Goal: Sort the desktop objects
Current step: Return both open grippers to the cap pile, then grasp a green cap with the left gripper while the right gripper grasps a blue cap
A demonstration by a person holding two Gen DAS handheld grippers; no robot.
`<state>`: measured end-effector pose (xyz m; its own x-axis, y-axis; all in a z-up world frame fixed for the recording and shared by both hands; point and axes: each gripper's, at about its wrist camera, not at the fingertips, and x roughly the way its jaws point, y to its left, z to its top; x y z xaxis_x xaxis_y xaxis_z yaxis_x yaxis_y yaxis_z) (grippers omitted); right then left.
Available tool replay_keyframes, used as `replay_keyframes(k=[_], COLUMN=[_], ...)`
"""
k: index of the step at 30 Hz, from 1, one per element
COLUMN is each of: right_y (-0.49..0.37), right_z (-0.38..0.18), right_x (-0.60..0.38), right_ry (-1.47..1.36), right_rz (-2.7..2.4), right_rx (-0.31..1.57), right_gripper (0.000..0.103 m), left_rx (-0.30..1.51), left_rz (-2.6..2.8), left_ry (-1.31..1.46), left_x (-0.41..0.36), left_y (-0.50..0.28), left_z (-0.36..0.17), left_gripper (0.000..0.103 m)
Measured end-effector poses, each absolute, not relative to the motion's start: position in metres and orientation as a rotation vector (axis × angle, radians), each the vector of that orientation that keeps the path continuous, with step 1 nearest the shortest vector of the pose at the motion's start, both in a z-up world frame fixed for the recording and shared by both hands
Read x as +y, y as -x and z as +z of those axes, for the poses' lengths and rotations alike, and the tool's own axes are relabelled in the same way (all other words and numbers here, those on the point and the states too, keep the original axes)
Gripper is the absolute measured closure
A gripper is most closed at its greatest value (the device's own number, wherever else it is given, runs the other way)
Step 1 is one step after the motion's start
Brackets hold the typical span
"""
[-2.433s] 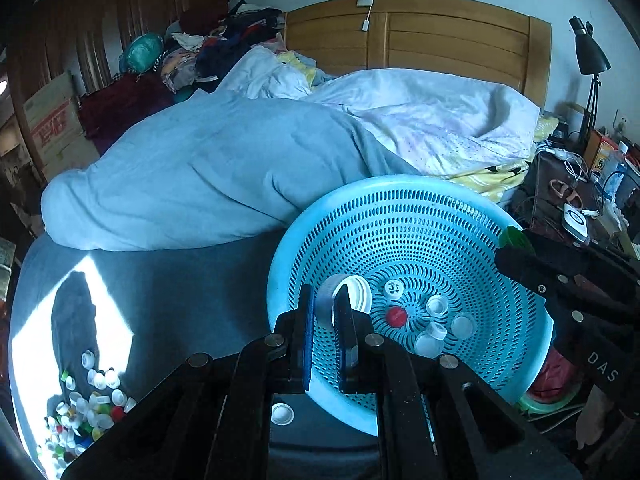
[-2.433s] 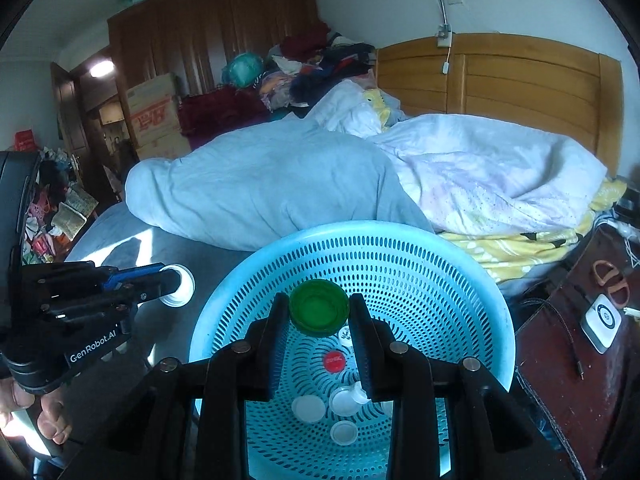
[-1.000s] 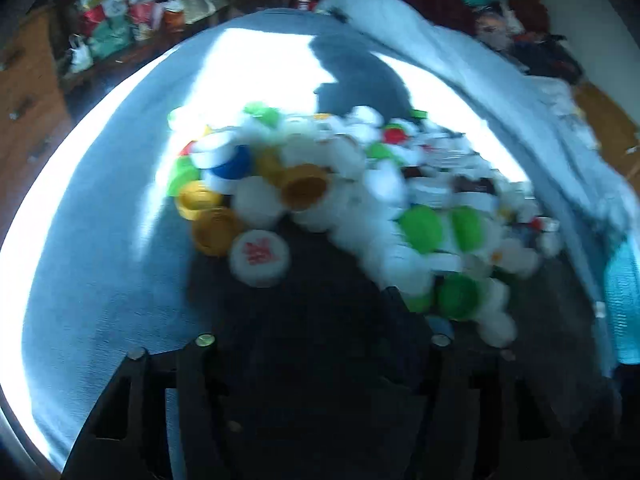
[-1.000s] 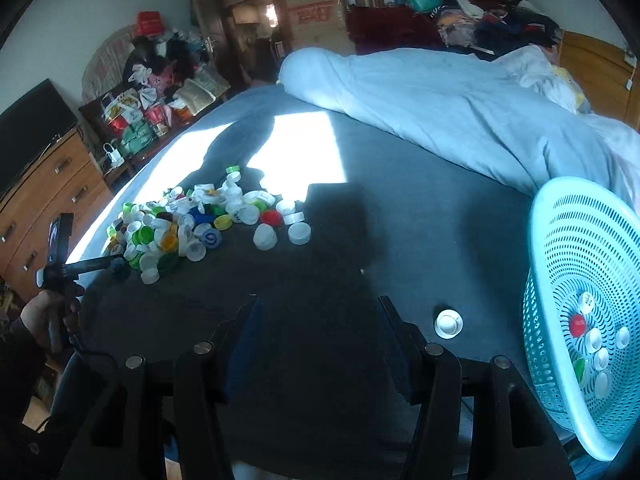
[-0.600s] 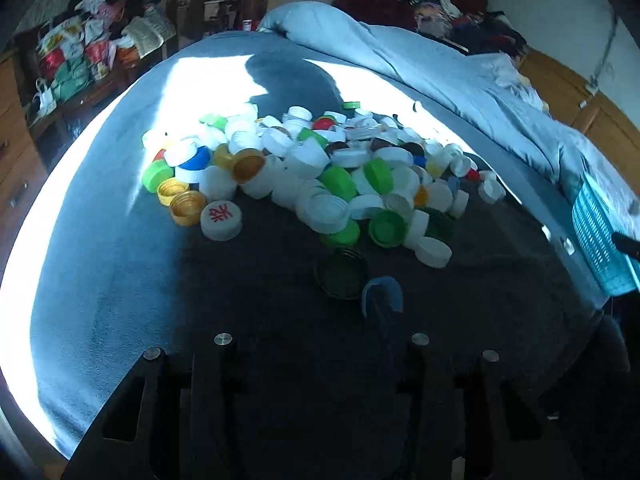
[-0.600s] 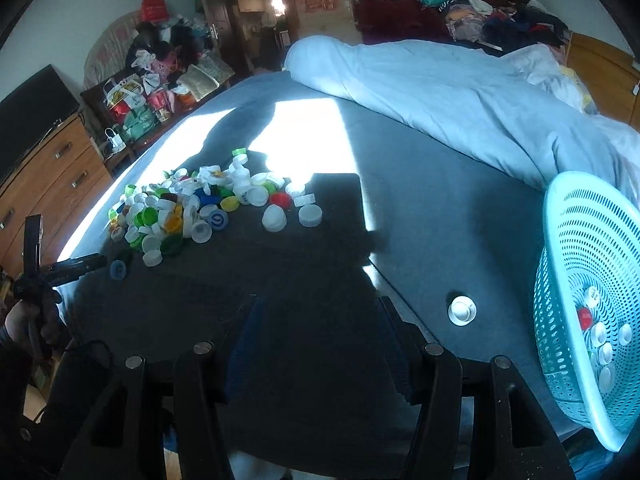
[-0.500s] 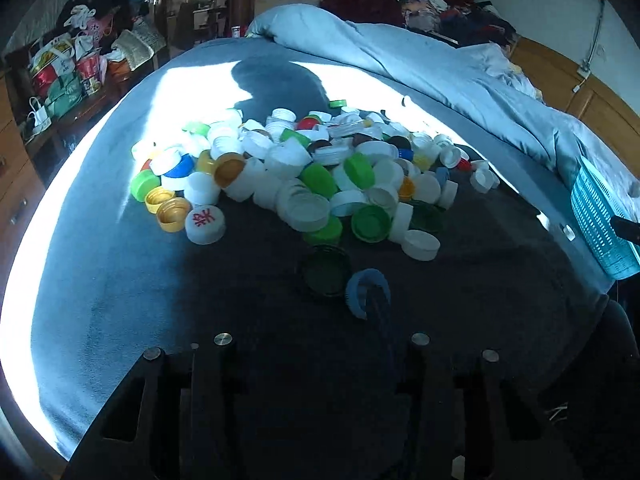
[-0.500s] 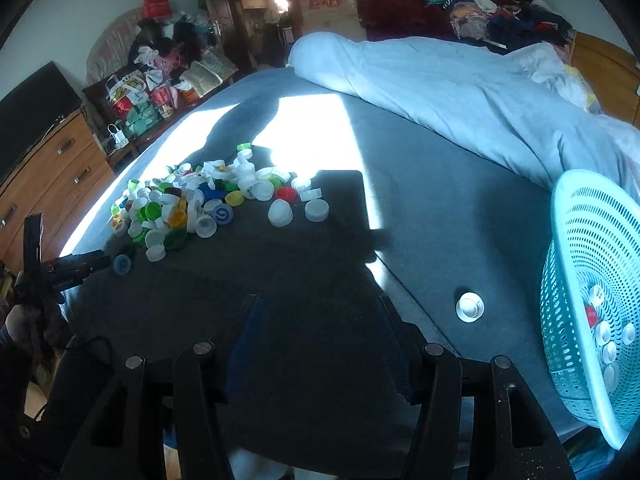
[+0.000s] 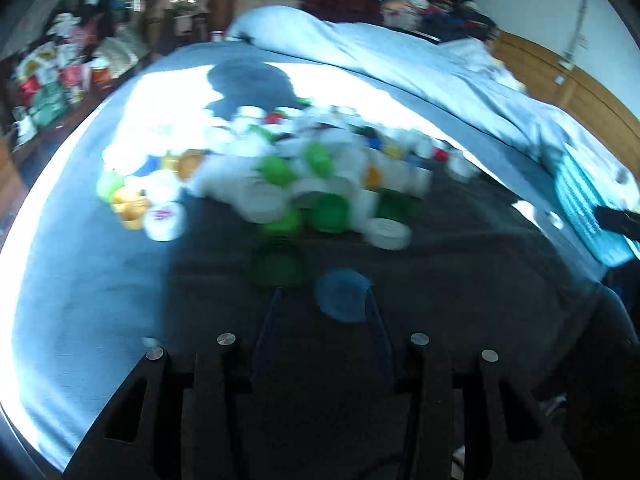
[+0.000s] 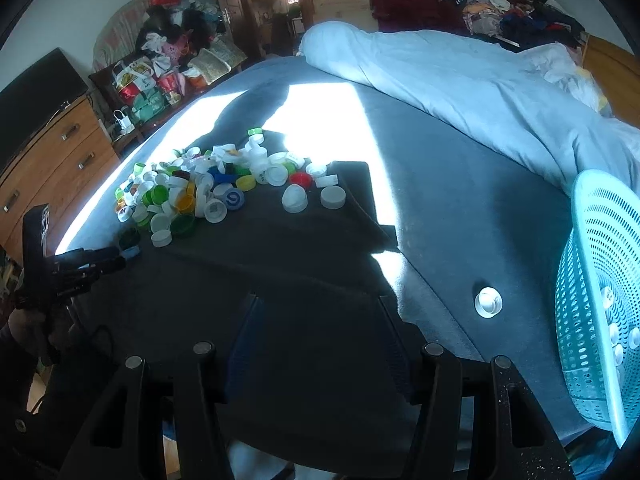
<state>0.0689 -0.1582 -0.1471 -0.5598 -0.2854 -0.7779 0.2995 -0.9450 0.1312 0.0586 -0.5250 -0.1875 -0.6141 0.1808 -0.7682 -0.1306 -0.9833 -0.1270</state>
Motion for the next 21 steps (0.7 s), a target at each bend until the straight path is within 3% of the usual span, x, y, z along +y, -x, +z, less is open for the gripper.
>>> replay_keyframes(k=[12, 21], right_y=[-0.068, -0.066], right_z=[-0.150, -0.163], right_x=[-0.191, -0.293], right_ry=[-1.250, -1.160], right_rz=[-2.447, -2.191], right_rx=[0.069, 0.152], right_gripper=[0.040, 0.046], left_rx=[0.044, -0.125], left_rz=[2.705, 2.856], left_ry=[1.277, 1.231], left_x=[-0.526, -0.562], left_y=[-0.031, -0.051], left_z=[-0.206, -0.187], left_gripper=[0.065, 0.069])
